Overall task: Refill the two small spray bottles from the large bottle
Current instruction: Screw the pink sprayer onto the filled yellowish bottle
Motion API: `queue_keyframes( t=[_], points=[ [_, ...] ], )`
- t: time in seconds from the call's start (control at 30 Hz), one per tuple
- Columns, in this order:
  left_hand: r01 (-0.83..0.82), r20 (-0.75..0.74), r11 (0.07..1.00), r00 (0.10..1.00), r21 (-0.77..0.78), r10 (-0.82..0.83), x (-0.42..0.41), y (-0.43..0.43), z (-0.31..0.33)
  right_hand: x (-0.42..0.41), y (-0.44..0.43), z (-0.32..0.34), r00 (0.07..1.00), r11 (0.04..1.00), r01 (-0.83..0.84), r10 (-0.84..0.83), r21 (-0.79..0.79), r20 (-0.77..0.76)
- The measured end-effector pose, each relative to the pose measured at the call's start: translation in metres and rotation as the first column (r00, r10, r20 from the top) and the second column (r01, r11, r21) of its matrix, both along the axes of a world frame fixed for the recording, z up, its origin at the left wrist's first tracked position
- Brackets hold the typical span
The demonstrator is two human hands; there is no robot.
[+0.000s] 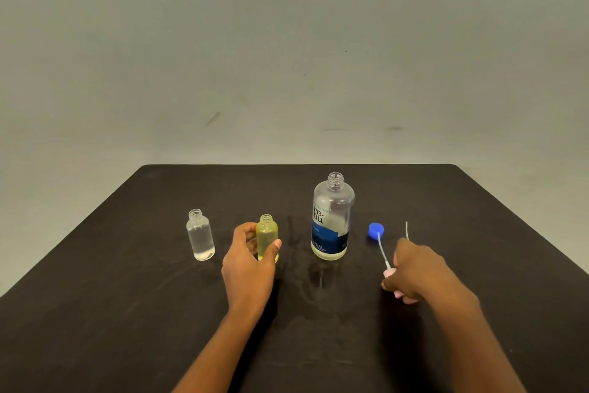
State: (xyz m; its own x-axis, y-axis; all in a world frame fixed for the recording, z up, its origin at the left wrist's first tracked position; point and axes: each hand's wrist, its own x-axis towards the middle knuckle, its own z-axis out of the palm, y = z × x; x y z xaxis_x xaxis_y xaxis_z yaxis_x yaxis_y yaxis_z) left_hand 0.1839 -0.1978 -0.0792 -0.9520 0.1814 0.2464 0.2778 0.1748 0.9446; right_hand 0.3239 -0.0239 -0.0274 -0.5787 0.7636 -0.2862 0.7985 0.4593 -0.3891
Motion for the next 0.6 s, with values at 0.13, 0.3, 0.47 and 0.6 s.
queue_keyframes(
  t=[0.13, 0.3, 0.47, 0.6],
  points=[
    [-0.001, -0.012, 1.0, 1.0, 0.009, 0.001, 0.001, 0.0, 0.0, 0.002, 0.004, 0.006, 0.983, 0.99, 0.036, -0.011, 0.134, -0.182],
    [0.015, -0.043, 1.0, 0.999, 0.006, -0.014, 0.003, 0.001, 0.001, -0.006, -0.004, 0.014, 0.637, 0.987, 0.103, 0.031, 0.124, -0.77],
    [0.024, -0.075, 1.0, 0.997, 0.017, -0.023, 0.005, -0.001, 0.004, -0.016, -0.018, 0.038, 0.343, 1.0, -0.012, 0.002, -0.002, -0.939],
    [0.043, -0.09, 0.999, 0.995, 0.008, -0.042, 0.006, -0.001, 0.005, -0.033, -0.023, 0.055, 0.417, 0.982, -0.188, 0.111, 0.034, -0.902]
  ],
)
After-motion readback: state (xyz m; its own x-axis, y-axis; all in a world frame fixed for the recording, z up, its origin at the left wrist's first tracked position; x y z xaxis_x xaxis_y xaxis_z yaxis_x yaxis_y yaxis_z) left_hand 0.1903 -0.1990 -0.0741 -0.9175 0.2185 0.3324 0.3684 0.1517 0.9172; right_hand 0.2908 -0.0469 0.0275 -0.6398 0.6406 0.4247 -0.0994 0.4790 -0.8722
